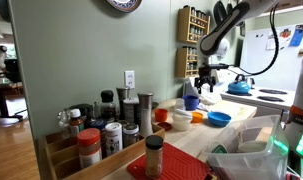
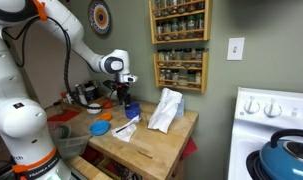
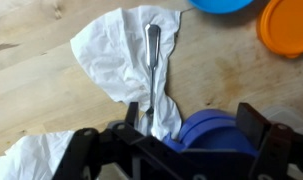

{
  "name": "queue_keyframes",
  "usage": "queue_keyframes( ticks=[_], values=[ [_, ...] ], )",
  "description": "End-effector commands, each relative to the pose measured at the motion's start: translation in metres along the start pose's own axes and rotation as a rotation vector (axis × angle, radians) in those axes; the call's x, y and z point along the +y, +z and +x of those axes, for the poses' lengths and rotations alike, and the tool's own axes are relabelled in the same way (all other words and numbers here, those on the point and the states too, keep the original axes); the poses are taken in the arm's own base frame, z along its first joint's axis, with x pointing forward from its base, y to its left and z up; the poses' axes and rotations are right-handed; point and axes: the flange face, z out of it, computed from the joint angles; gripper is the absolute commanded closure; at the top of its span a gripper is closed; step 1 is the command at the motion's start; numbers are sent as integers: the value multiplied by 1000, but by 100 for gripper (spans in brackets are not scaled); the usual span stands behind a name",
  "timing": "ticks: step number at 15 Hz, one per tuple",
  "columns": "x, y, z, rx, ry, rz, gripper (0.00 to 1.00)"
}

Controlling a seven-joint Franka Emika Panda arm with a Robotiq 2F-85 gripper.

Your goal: Remove the blue cup from the other blue cup, put it on the table, put the other blue cup inside the blue cup and then pour the contents of the blue bowl into the blue cup

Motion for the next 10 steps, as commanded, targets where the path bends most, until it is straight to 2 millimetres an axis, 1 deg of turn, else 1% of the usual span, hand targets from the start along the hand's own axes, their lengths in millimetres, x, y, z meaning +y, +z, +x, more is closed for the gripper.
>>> queue_keyframes(
  ticks=[1, 5, 6, 7, 8, 10],
  values=[
    [-9, 11, -47, -70, -183, 34, 0],
    [-26, 35, -80, -158, -372, 30, 0],
    [-30, 42, -84, -175, -373, 19, 0],
    [-27, 34, -67, -143, -332, 9, 0],
    [-29, 37, -71, -151, -341, 5, 0],
    [-29, 35, -68, -145, -338, 7, 0]
  ],
)
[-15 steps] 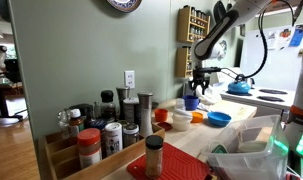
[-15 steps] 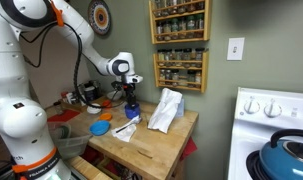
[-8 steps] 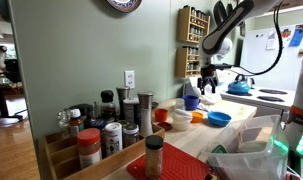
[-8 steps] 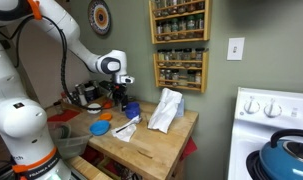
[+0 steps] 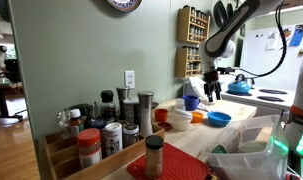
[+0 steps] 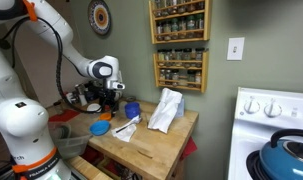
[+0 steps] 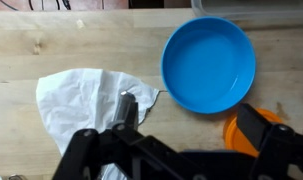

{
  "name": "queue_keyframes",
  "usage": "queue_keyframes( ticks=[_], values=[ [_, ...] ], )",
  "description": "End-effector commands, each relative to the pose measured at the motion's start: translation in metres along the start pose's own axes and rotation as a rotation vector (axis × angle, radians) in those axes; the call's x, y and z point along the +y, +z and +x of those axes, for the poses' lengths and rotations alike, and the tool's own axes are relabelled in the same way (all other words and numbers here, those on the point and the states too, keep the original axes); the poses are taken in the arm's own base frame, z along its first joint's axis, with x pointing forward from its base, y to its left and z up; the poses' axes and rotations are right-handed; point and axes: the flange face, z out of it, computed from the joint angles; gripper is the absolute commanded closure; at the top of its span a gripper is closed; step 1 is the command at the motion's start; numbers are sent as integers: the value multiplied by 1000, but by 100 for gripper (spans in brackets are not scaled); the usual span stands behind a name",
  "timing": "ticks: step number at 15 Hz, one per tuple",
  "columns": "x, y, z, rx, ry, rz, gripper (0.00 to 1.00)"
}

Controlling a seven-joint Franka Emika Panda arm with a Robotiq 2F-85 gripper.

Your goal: Remove the blue cup from the other blue cup, put it on the table, put the other blue cup inside the blue cup and then pour the contents of the blue bowl into the blue cup

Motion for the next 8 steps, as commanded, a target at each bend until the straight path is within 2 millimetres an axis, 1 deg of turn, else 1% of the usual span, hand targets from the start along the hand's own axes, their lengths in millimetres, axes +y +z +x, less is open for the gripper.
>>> queue_keyframes(
  ticks=[1, 2, 6, 8],
  values=[
    [1, -1, 1, 2, 2, 1, 0],
    [1, -2, 1, 3, 3, 1, 0],
    [-6, 10, -3, -27, -181, -7, 0],
    [-9, 19, -6, -66, -249, -12, 0]
  ],
)
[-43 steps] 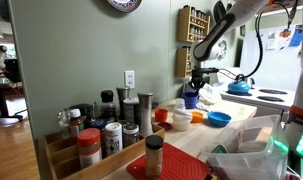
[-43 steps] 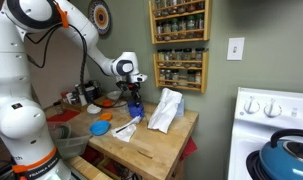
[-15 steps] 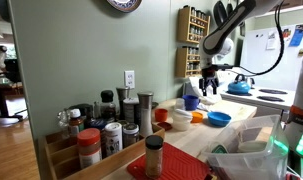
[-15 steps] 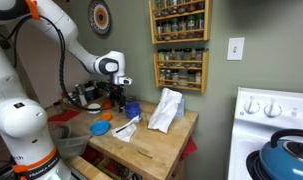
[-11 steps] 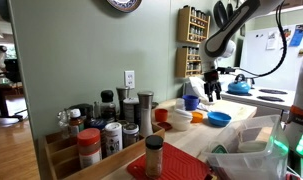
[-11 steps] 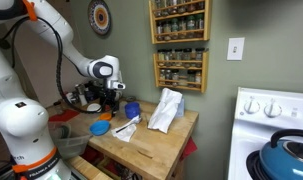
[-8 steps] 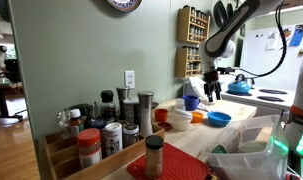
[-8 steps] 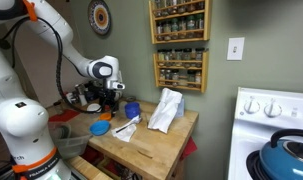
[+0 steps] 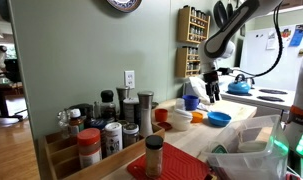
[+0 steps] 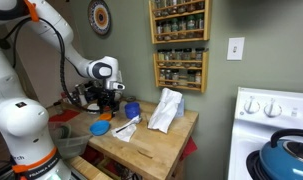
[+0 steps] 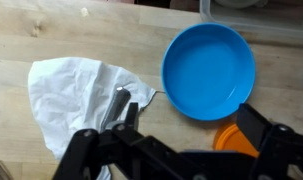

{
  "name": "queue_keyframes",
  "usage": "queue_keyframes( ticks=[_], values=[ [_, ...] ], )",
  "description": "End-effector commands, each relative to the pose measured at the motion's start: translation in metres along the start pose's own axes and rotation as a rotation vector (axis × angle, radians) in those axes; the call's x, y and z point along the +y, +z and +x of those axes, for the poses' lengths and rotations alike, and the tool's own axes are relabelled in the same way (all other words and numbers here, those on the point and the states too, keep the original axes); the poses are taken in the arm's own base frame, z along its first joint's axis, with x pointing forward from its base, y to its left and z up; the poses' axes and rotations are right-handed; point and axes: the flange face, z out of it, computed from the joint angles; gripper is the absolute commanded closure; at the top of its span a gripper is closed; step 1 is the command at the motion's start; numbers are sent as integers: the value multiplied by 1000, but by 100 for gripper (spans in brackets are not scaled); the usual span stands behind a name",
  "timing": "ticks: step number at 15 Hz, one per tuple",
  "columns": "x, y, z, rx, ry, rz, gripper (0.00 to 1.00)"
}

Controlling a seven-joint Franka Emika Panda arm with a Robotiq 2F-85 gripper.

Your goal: Remove the blue cup from the other blue cup, put it on the table, put the other blue cup inside the blue cup and then pour the contents of the blue bowl into the blue cup

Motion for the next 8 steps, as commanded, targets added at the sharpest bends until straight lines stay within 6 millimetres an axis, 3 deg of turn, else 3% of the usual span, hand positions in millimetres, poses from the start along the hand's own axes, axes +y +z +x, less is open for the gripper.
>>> queue_keyframes(
  ticks=[1, 8],
  values=[
    [-7, 20, -6, -67, -116, -5, 0],
    [-10, 49, -9, -100, -144, -2, 0]
  ],
)
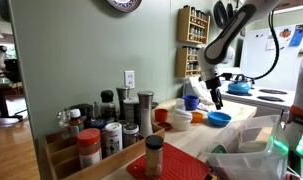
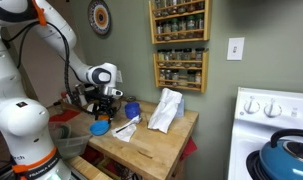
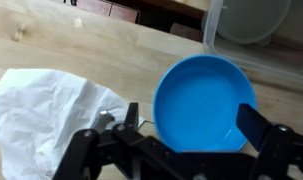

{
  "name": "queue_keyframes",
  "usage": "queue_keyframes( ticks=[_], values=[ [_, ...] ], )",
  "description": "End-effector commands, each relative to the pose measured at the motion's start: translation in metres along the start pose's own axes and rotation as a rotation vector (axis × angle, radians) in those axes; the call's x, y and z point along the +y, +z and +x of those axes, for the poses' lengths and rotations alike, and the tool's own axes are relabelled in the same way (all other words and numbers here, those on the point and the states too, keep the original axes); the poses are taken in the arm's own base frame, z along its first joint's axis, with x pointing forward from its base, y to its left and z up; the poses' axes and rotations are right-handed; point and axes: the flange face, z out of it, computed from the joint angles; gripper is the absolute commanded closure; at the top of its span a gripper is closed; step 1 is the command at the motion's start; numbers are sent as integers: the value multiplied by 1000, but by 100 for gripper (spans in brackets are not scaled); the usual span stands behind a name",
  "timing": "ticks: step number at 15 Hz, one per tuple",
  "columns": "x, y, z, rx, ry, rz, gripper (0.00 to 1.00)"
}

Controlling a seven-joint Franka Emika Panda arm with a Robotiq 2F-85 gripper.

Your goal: Remove the blue cup from the other blue cup, put it on the table, put the other blue cup inside the blue cup and then pour the contents of the blue bowl into the blue cup

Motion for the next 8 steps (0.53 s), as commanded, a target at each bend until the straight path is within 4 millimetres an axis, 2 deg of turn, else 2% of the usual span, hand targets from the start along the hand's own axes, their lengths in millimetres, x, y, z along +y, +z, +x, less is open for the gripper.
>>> queue_keyframes(
  ticks=[1, 3, 7, 8],
  values=[
    [1, 14, -1, 6, -2, -9, 0],
    [4, 16, 0, 21, 4, -16, 2],
    [9, 20, 2, 69, 7, -38, 33],
    [10, 22, 3, 77, 7, -41, 31]
  ],
)
